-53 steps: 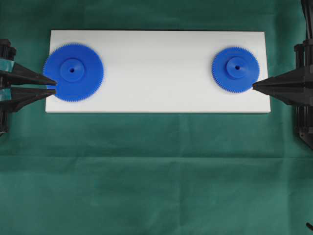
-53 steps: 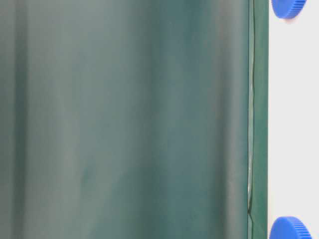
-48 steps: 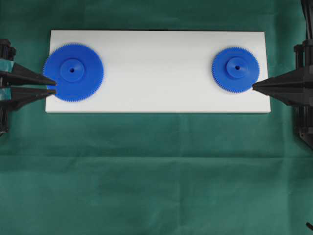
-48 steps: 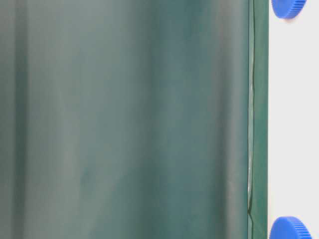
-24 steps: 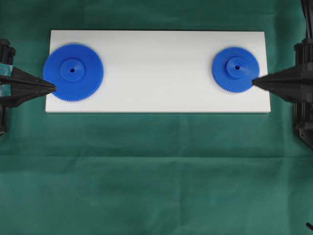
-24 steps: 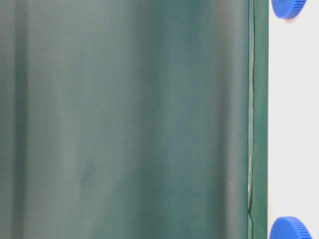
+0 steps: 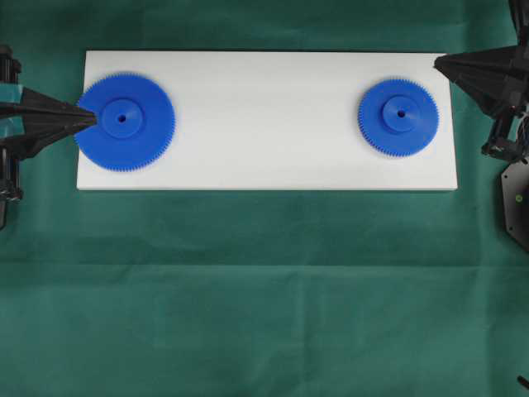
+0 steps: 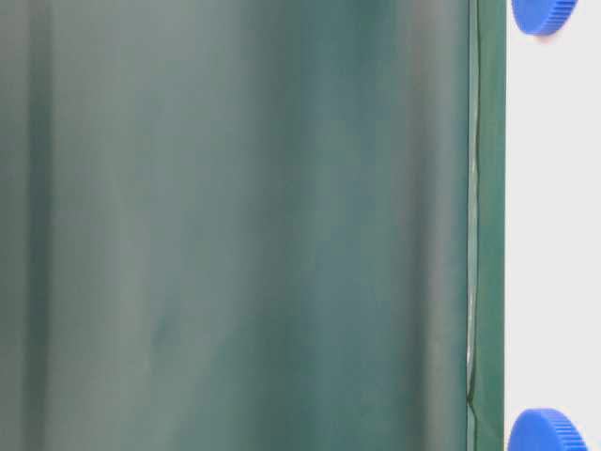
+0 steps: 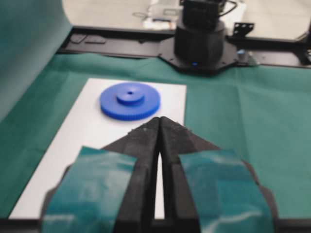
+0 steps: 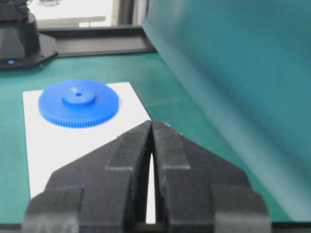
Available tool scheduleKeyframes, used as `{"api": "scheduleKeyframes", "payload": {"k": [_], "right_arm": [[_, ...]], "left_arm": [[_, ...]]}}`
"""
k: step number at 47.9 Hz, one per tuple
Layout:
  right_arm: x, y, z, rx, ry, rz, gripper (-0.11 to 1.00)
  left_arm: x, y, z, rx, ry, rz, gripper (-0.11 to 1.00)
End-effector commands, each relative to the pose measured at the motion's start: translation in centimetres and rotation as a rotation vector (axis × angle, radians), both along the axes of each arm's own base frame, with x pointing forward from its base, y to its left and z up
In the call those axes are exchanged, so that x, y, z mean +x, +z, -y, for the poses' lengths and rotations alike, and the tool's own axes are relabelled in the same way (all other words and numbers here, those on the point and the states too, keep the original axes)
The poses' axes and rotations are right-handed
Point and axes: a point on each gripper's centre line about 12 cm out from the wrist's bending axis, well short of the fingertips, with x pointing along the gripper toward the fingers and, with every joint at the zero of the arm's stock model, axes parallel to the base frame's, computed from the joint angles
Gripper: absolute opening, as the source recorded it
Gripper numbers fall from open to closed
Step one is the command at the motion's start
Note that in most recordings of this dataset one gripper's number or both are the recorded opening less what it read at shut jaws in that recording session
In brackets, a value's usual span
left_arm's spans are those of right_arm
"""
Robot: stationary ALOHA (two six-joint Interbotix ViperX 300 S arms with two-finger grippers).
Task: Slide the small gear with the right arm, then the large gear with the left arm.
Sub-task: 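Lower the right gripper onto the hub of the small blue gear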
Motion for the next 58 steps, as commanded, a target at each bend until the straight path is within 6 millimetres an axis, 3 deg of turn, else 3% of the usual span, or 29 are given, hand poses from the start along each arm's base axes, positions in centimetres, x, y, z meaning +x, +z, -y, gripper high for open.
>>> {"api": "scheduleKeyframes", "payload": {"k": [1,30,58], "right_arm": [[0.1,0.3,0.1,0.008,-0.005,-0.008,0.5],[1.5,-6.2,1.7,0.255,-0.071,-0.449,0.5],[2.7,-8.8,2.2,0.315,-0.076,-0.592,0.5]], "left_arm": [[0.1,0.8,-0.2,0.002,0.008,0.02,-0.01],[0.3,0.7,-0.2,-0.003,0.008,0.013,-0.01],[0.3,0.6,-0.2,-0.002,0.01,0.009,-0.01]]}}
